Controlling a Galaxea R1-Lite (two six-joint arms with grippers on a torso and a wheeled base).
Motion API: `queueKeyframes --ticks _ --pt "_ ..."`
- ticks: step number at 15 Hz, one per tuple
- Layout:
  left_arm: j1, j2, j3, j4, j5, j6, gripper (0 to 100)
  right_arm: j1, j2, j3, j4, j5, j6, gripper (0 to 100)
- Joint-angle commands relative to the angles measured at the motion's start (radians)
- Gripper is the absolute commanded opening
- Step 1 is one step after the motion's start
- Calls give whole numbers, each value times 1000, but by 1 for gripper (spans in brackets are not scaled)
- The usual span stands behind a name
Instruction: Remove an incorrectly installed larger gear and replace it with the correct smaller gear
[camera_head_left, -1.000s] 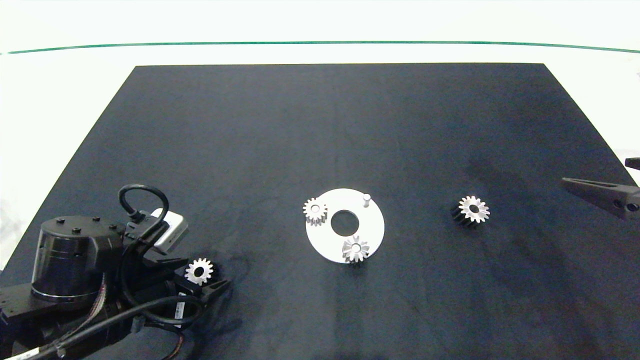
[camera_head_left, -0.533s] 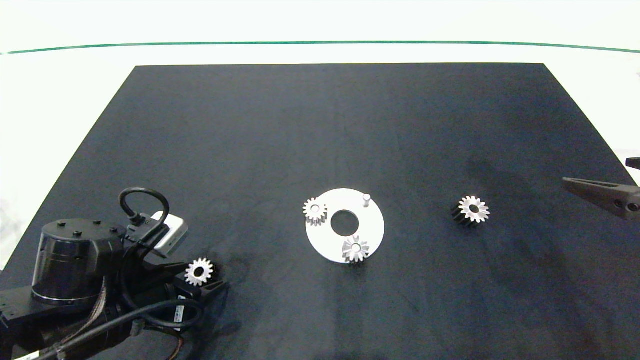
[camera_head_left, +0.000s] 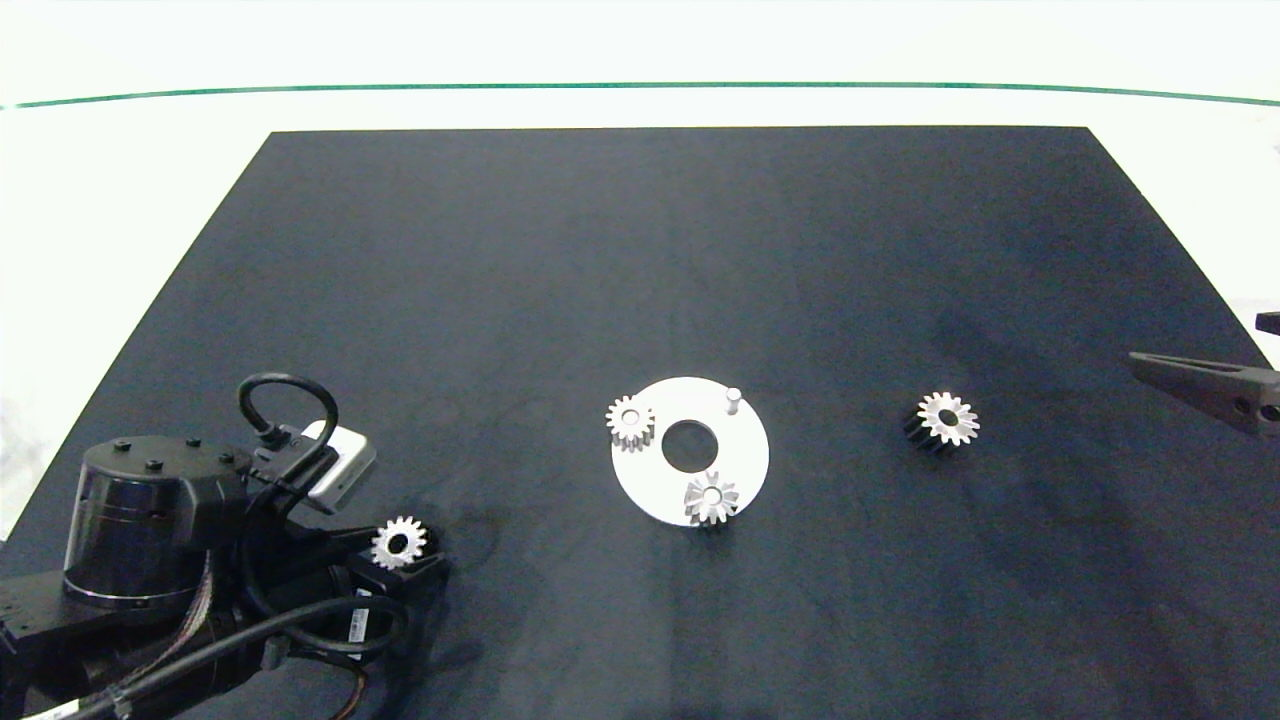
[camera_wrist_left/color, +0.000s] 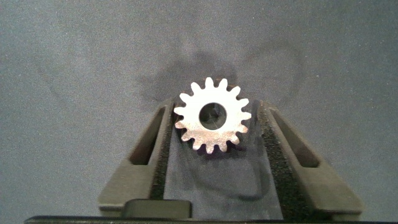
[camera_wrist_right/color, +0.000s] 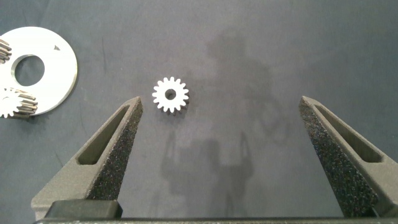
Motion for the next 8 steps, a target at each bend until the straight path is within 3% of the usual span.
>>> queueKeyframes --ticks 1,8 --pt "-1 0 1 -10 1 2 45 0 -2 -1 0 0 -1 100" --pt "-12 1 8 -15 12 2 32 0 -5 1 0 0 -1 100"
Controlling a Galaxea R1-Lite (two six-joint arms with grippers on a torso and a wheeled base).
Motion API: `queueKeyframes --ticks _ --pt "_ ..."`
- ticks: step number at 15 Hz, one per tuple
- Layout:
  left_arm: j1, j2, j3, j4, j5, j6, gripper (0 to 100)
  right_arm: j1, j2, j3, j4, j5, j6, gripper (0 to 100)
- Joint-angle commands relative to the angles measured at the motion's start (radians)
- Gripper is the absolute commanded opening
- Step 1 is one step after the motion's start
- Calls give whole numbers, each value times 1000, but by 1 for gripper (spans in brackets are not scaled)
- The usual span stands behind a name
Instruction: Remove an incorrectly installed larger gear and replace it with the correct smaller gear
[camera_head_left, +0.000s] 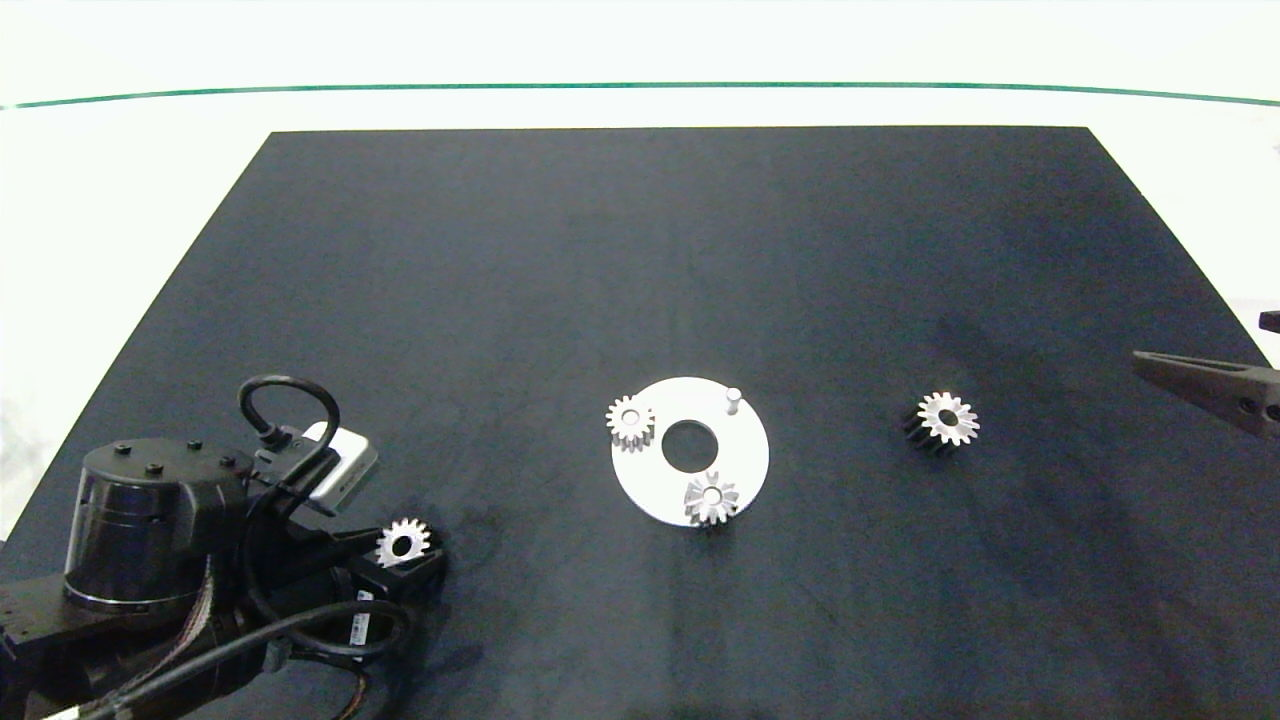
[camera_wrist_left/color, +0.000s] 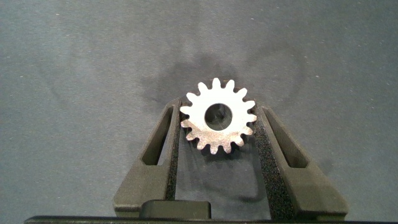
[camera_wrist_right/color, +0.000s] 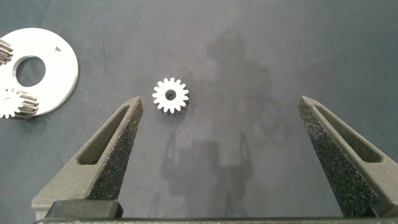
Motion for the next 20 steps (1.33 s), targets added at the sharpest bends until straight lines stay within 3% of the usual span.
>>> queueKeyframes --ticks 1,6,9,11,13,20 --pt "-2 1 2 -2 2 0 30 0 -1 0 1 1 -2 100" --pt "-2 1 6 -2 5 0 20 0 -1 0 1 3 -3 100" --pt "-9 -9 6 -2 5 2 19 -1 -1 0 1 4 -2 100" --pt "-10 -22 3 -2 21 5 19 0 -5 2 1 4 -2 100" --pt "-12 -42 -3 -1 26 28 19 0 -7 2 1 4 -2 100" --pt "-148 -73 -58 7 112 52 19 -1 -22 -3 1 12 -2 100"
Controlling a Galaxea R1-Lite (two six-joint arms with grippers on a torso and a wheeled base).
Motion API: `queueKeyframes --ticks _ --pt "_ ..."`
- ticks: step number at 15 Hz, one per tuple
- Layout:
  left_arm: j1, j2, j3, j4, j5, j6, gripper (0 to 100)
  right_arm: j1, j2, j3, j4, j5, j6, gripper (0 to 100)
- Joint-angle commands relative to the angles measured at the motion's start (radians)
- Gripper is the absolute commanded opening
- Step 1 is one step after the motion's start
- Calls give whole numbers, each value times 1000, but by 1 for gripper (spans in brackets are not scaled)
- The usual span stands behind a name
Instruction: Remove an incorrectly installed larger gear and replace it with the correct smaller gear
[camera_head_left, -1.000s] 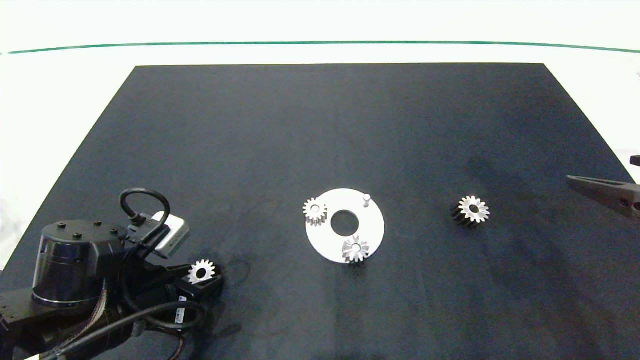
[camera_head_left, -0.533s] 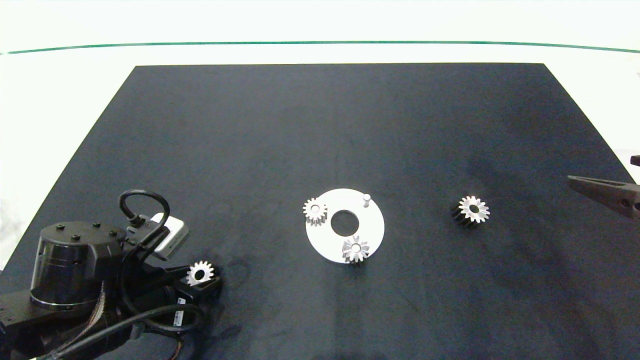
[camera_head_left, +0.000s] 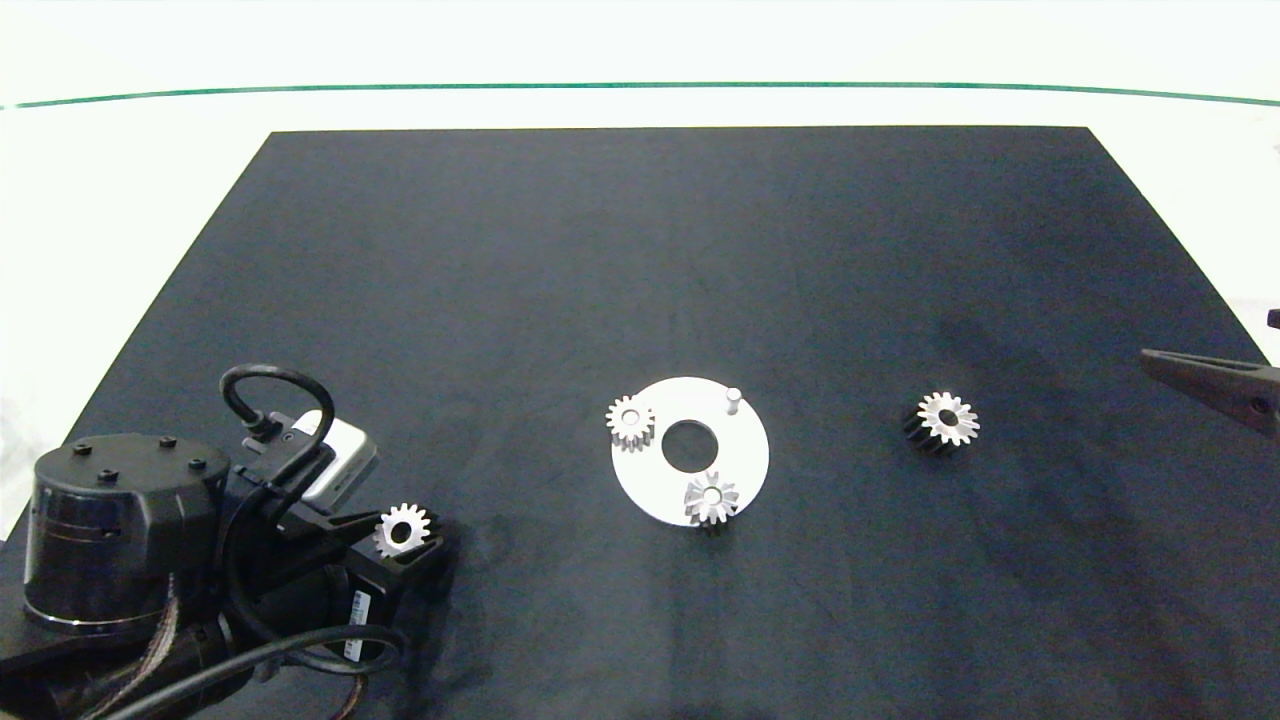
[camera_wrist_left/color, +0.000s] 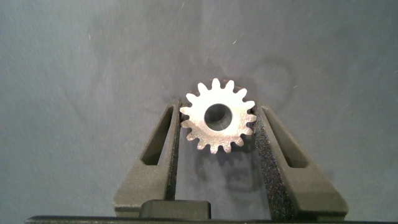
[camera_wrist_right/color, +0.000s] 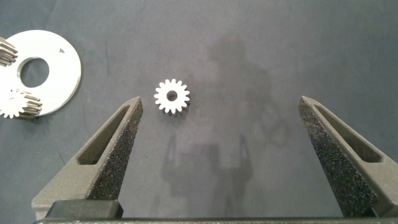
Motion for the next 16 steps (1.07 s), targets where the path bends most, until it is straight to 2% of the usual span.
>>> queueKeyframes --ticks 1,2,6,9,12,16 --pt "-86 -8 -69 7 34 3 19 -1 -11 -4 0 6 0 100" --pt "-112 -6 -104 33 40 6 19 -1 -19 -4 0 6 0 100" --pt "-239 10 -302 234 78 9 19 -12 -78 -6 26 4 9 100" --pt "-331 90 -386 250 95 17 19 -13 -131 -15 32 4 9 100" --pt "-364 179 -458 248 96 22 19 -13 -166 -21 60 4 9 100" --pt "-403 284 -552 248 103 26 19 -13 -169 -21 61 4 18 100"
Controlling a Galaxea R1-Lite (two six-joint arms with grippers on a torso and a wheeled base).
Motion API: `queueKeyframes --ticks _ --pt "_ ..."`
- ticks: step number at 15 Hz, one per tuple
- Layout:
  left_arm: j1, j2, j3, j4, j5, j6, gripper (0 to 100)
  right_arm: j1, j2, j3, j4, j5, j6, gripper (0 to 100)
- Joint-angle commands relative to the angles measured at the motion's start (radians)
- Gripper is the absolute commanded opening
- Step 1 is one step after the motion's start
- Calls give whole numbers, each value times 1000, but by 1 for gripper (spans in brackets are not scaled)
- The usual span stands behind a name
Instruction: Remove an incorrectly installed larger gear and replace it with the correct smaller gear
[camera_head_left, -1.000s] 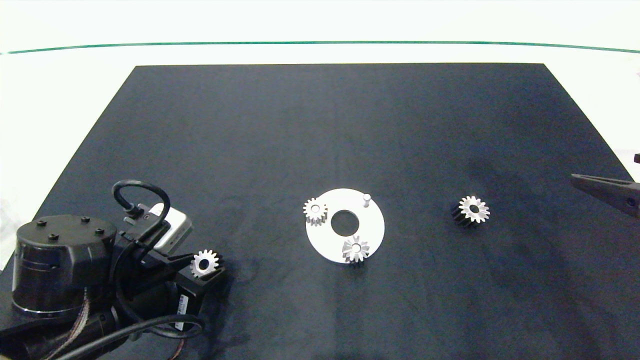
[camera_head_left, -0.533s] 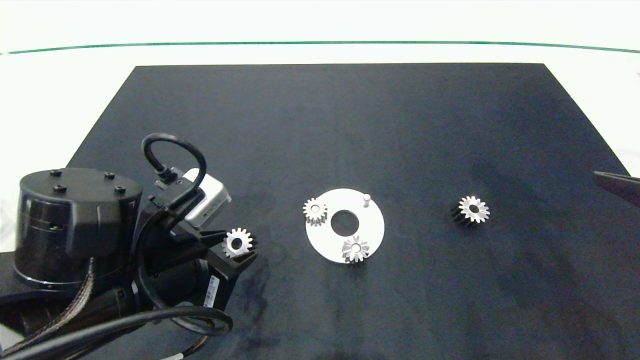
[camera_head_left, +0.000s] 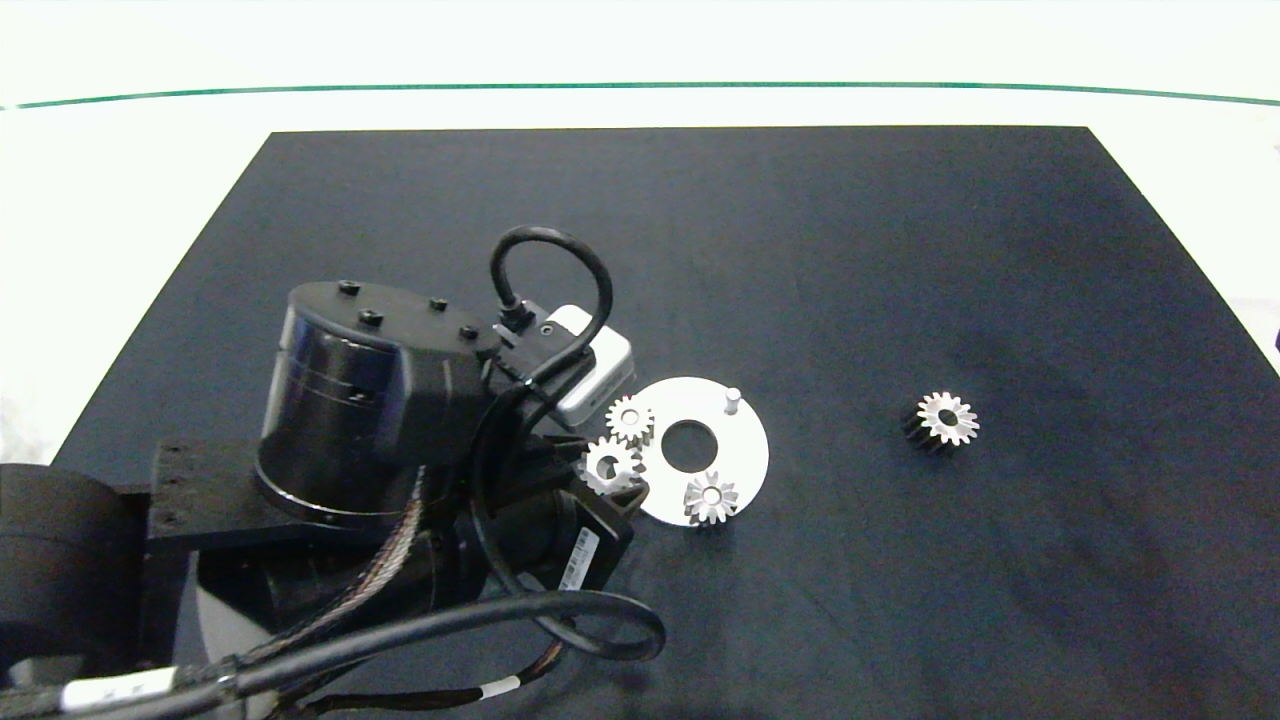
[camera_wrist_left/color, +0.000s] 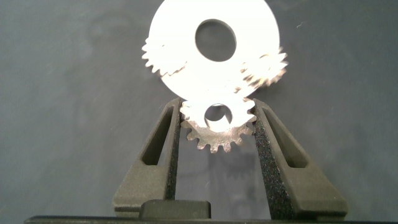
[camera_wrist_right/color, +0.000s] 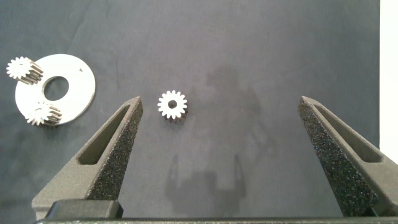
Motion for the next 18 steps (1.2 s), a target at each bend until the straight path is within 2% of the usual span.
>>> queueKeyframes --ticks 1,5,8,13,18 --pt "-20 110 -81 -2 22 8 19 2 -8 0 1 -1 8 100" --pt "-26 176 -169 3 25 17 19 2 -9 1 1 1 11 100" --pt "-28 208 -233 56 25 18 19 2 -11 4 1 1 28 100" --pt "-37 285 -374 122 25 20 19 2 -23 7 4 4 28 100" --pt "-49 380 -489 130 25 23 19 2 -35 21 7 5 28 100"
